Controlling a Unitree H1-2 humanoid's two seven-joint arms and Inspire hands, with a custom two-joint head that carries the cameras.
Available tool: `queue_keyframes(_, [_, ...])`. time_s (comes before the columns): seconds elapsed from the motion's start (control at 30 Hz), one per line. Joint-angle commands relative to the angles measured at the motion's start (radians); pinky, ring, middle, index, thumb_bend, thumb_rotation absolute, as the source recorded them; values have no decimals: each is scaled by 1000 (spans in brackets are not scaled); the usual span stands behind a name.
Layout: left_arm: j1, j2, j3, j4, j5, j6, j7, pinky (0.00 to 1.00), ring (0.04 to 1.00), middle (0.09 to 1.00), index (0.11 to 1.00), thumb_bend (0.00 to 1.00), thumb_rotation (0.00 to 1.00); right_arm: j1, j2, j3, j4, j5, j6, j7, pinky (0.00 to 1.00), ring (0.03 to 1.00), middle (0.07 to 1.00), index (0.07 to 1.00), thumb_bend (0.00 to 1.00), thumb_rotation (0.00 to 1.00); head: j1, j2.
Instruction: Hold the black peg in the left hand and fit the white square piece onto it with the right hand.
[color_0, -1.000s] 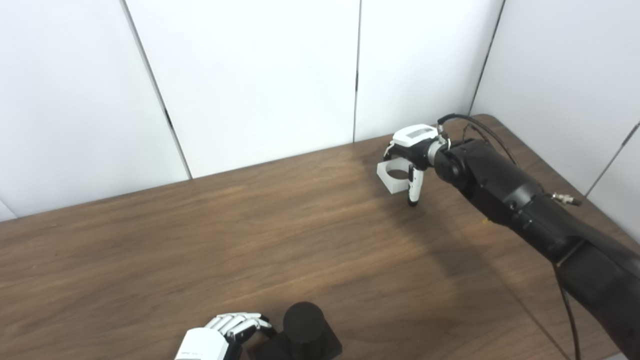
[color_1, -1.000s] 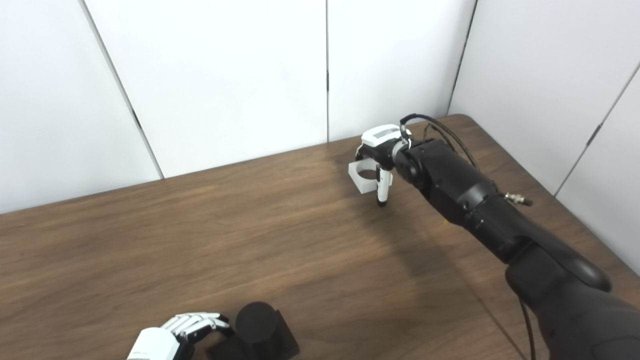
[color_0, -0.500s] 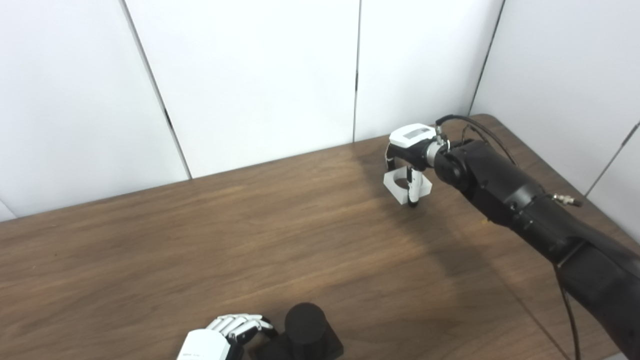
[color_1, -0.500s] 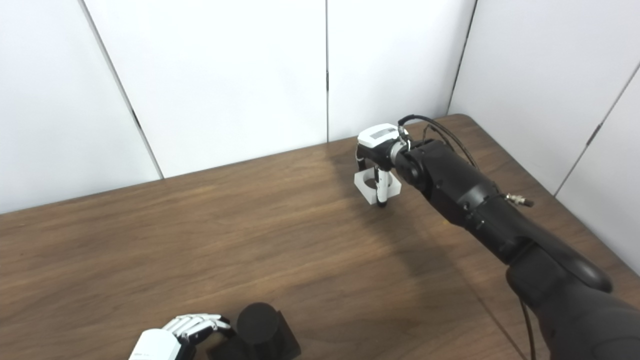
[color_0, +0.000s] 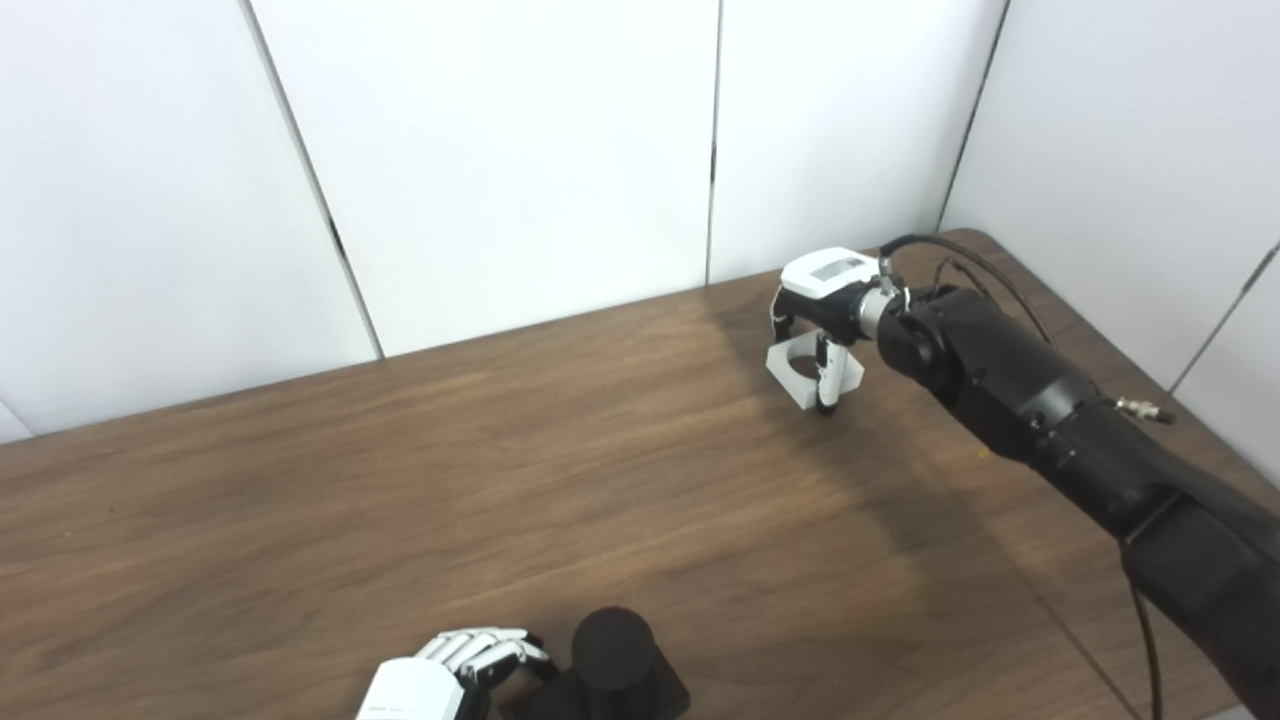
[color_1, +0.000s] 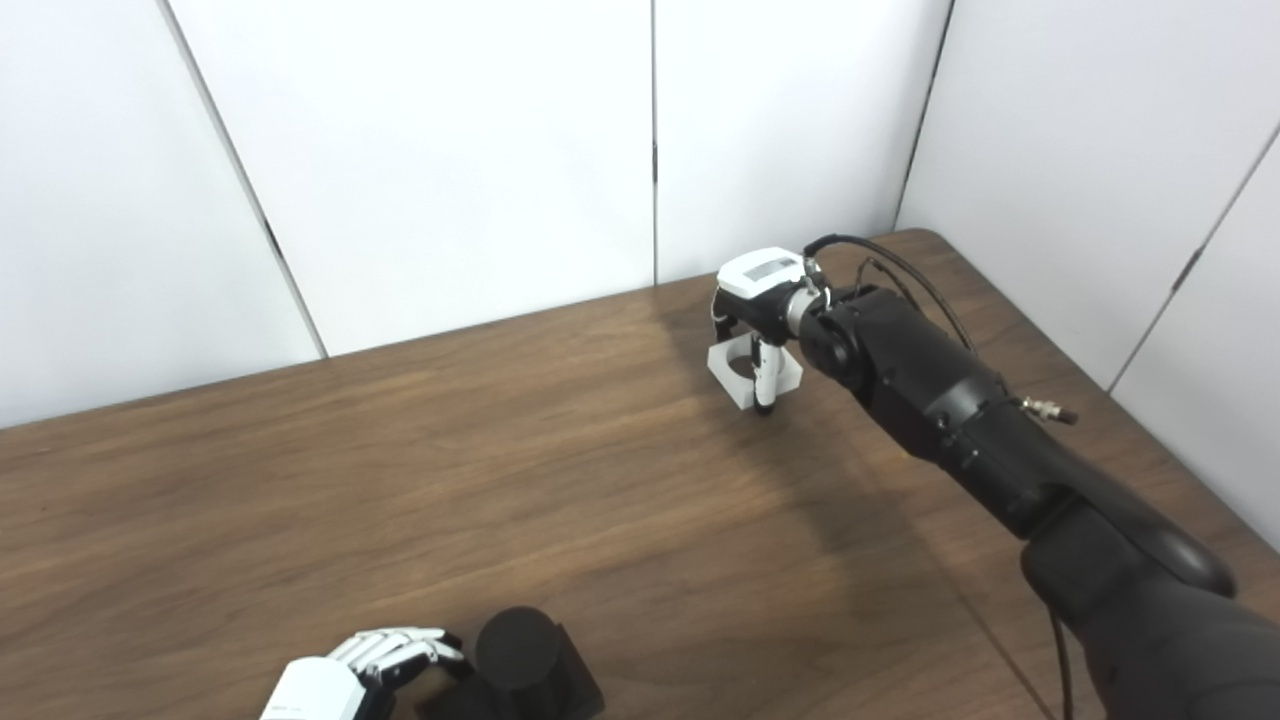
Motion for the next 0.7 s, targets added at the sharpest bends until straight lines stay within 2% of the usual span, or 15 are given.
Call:
queue_keyframes(0.0, [14,4,-19,-8,10,2,-62,716,739,723,486,515,41,-18,-19,-13,-21,1,-15,-19,825,862,775,487,523,131,3,7])
queue_keyframes(0.07, [14,0,-15,-27,8,19,-85,717,743,727,487,515,41,-24,-30,-18,-50,10,-30,-2,827,863,772,486,523,130,49,53])
queue_keyframes(0.1, [14,-2,-14,-34,8,26,-95,723,750,734,487,515,42,-25,-34,-21,-63,15,-36,5,823,863,768,486,523,129,56,59])
queue_keyframes(0.13, [15,-6,-13,-44,10,34,-105,725,752,736,487,515,42,-24,-46,-27,-100,23,-41,21,822,863,767,486,522,129,93,88])
queue_keyframes(0.2, [13,-12,-12,-57,14,45,-122,732,760,743,488,515,41,-21,-69,-35,-159,37,-63,42,804,852,758,486,523,129,117,107])
queue_keyframes(0.27, [4,-19,-14,-62,25,62,-148,749,769,743,489,515,42,-6,-84,-67,-239,73,-66,64,801,849,764,484,523,129,151,137])
queue_keyframes(0.37, [-10,-29,-14,-55,35,66,-157,754,768,739,488,514,42,8,-99,-101,-334,104,-67,103,806,855,771,484,524,130,169,167])
queue_keyframes(0.53, [-33,-42,-11,-25,45,65,-155,761,772,744,488,514,41,28,-128,-134,-534,157,-89,176,794,850,763,484,524,133,174,195])
queue_keyframes(0.67, [-47,-49,-9,-12,49,71,-160,763,776,746,488,513,42,33,-123,-171,-704,205,-30,272,787,856,767,484,525,133,166,234])
